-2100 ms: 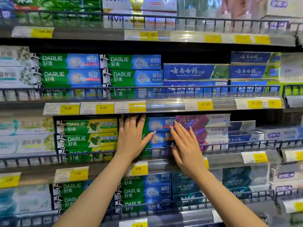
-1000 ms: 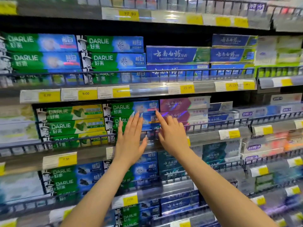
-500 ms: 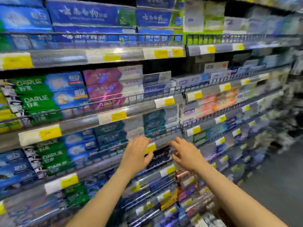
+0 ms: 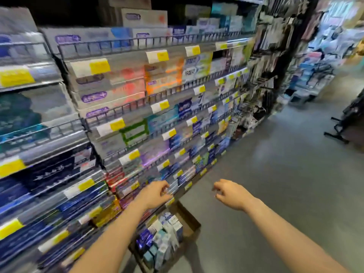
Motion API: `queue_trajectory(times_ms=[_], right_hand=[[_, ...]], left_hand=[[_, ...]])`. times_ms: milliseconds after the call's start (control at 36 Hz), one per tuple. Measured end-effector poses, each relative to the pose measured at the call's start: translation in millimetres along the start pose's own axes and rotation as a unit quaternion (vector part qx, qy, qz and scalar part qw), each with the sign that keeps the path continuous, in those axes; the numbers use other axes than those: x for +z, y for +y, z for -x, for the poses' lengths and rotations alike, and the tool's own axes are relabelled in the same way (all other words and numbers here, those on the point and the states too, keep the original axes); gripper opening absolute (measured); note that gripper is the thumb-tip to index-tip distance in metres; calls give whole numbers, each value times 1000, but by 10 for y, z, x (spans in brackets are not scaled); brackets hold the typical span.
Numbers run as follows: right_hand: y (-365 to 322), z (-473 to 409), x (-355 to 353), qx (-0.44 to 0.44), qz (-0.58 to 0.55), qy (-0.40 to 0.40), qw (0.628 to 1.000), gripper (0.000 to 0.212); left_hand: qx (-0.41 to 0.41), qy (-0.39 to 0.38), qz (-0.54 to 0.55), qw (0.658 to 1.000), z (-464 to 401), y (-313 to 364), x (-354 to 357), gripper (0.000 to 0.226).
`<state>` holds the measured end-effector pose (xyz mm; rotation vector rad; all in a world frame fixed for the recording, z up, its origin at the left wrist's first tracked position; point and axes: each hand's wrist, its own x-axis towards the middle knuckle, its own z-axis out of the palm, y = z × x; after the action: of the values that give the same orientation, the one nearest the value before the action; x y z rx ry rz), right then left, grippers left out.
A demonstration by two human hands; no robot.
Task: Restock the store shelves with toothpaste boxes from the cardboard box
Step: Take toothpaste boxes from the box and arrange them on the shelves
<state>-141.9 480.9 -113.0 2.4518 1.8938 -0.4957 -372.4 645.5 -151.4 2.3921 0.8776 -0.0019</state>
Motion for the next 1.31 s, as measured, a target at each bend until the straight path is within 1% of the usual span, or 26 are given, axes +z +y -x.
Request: queue_trajectory(times_ms=[167,250,306,333,417,444,472,583,611,694,750,778,806,833,861,917,972,1000,1056,1083,1111,1167,1194,1250,1278,1306], right_hand=[[503,-477,363,9,-33,-58,998,30],[676,-817,528,5,-40,-102,994,30],[756,-1040,618,2,-37,-128,991,32],[787,-1143,659,-1,-40,-139,990,33],[925,-1564,729,-17,-41,-180,983,35],[950,-1653,731,-20,-41,-184,982,35],[972,-1734,737,-21,-41,-193,980,35],[1054,-2034,866,-41,-64,-217,973,28],[1052,-2091,893,-54,-70,-223,971,26],[1109,-2296,1044,-82,-77,-267,957,22],[1172,-2428,1229,-127,-56,-278,951,22],[1233,-2538,1406,-136,-62,-270,951,22],[1260,-2607,1518,-131,-79,-243,958,22],[1225,-2636,1538,-140,-100,-247,954,24],[1212,-2678,1560,-156,-72,-236,957,27],[1124,-2714,1556,-166,-31,-299,939,30],[1252,-2836,1824,-162,-53,-322,931,32],[1283,-2869,1931,-174,-63,-318,930,31],[1271,-2926,2096,-175,-73,-354,916,31],[1245,-2967,2186,-169,-88,-372,909,30],[1265,-3008,2330,-171,-99,-380,904,29],[1313,-3163,2695,-168,-101,-381,903,33],[1328,-3247,2848,-172,-113,-373,905,40],[1430,-3414,3439,-187,-124,-377,899,54],[1396,-3454,3554,-190,-117,-385,896,54],[1349,-3491,3696,-174,-112,-395,895,50]], left_hand=[[-29,-19,5,999,-499,-132,389,26],[-72,-31,31,996,-768,-370,558,35],[-101,-35,36,994,-944,-606,702,26],[-119,-33,38,992,-1015,-695,757,25],[-180,-38,47,982,-1258,-826,820,43],[-191,-42,48,979,-1308,-837,831,45],[-206,-45,54,976,-1343,-817,823,42],[-253,-48,82,963,-1415,-921,962,7],[-268,-43,97,958,-1399,-938,1012,6],[-320,-19,127,939,-1320,-1000,1148,18],[-347,8,138,928,-1240,-1040,1303,22],[-367,21,150,918,-1183,-1064,1431,23],[-386,31,165,907,-1129,-1081,1549,23],[-402,37,177,897,-1064,-1062,1659,23],[-414,41,183,891,-1003,-1038,1781,24],[-432,43,196,879,-937,-928,1949,21],[-444,49,210,870,-936,-875,2163,20],[-449,50,226,863,-943,-867,2266,23],[-464,47,244,850,-960,-902,2467,35],[-473,47,243,845,-988,-969,2651,38],[-480,57,245,840,-1031,-1023,2799,44],[-477,71,240,842,-1193,-1159,3107,51],[-478,62,231,845,-1285,-1218,3217,50],[-477,55,207,852,-1499,-1413,3573,48],[-470,54,197,858,-1589,-1491,3649,48],[-461,46,179,868,-1681,-1622,3785,50]])
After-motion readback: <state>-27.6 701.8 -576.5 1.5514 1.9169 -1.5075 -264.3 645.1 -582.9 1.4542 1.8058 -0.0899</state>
